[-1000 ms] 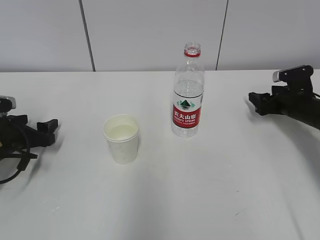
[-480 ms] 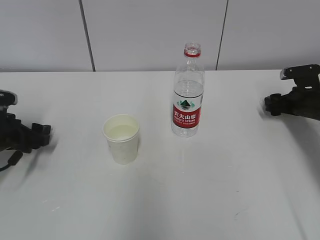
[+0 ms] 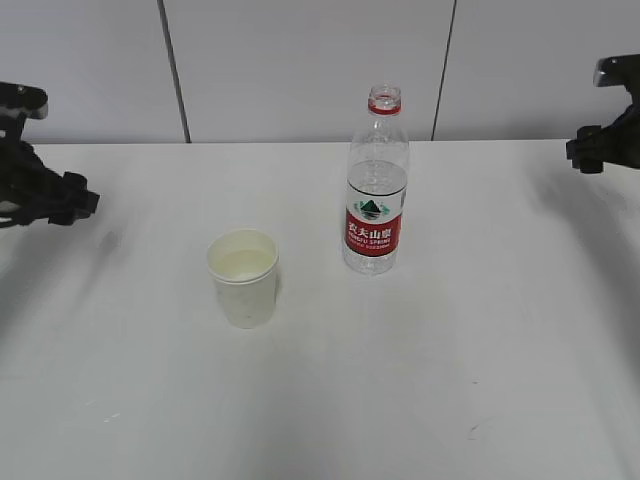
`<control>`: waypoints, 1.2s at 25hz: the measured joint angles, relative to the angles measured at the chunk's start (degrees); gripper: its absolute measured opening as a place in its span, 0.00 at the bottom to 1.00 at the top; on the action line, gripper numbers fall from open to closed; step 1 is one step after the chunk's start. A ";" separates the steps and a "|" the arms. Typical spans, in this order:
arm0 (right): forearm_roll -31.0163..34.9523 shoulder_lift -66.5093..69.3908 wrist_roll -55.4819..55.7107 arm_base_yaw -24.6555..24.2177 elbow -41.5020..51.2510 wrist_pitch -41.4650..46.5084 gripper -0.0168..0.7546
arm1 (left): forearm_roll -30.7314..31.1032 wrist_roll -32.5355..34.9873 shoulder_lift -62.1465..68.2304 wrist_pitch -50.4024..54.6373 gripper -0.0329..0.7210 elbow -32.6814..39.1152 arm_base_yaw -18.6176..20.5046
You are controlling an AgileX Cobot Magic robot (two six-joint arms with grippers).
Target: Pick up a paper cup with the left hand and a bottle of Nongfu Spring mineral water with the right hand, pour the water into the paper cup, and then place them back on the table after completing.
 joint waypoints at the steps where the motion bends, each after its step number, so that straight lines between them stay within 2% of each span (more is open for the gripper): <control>1: 0.43 -0.43 0.00 0.40 -1.65 3.22 0.79 | -0.16 0.00 0.00 5.61 0.73 -2.56 -0.54; 5: 4.75 -1.10 -0.85 1.33 -8.47 19.28 0.79 | -0.56 0.00 0.00 23.19 0.73 -11.93 -1.70; 10: 14.60 -1.10 -7.92 1.55 -16.09 38.69 0.79 | -0.67 0.00 0.00 37.73 0.70 -20.10 -1.75; 16: 17.63 -1.17 -13.28 1.66 -19.16 53.86 0.79 | -1.72 0.00 0.00 49.57 0.69 -22.64 -1.75; 21: 18.17 -1.22 -18.36 1.66 -19.66 56.59 0.79 | -2.85 0.07 0.00 56.50 0.69 -22.74 -1.75; 30: 19.16 -5.48 -17.98 1.66 -19.24 56.70 0.79 | -3.58 2.35 -0.19 61.02 0.69 -22.74 -1.75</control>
